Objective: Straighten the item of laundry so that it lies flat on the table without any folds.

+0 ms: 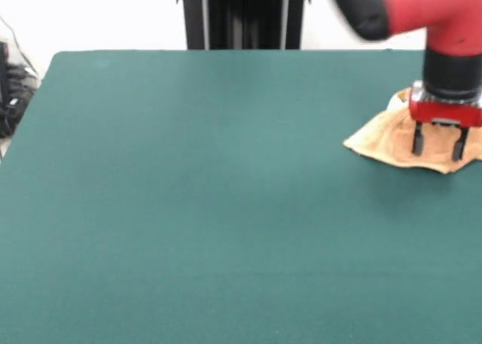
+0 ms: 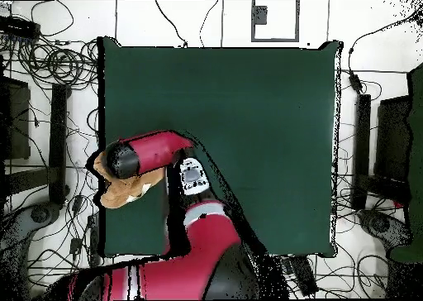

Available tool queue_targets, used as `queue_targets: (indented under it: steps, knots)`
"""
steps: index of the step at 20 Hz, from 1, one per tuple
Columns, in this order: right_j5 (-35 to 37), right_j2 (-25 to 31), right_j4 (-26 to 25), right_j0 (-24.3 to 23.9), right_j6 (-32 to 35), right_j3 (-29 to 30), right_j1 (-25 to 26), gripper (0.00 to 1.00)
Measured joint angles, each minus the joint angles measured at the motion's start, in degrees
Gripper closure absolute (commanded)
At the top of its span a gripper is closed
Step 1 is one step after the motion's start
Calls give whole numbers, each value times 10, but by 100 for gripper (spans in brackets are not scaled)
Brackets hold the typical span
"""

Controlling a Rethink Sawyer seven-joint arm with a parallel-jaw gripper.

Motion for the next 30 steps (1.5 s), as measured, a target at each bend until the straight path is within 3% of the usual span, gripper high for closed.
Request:
queue_targets:
  steps: [1, 5, 12, 16, 22, 23, 30]
  knots:
    - [0, -53, -24, 48, 1, -16, -11, 0]
    - [0, -115, -44, 78, 1, -35, -23, 0]
    - [0, -189, -47, 55, 1, -67, -31, 0]
    - [0, -190, -35, 21, 1, -72, -32, 0]
    - [-15, -45, 68, -166, 1, -24, -30, 0]
    - [-23, 26, 106, -249, 1, 2, -14, 0]
    - [-28, 185, 172, -441, 1, 68, 75, 0]
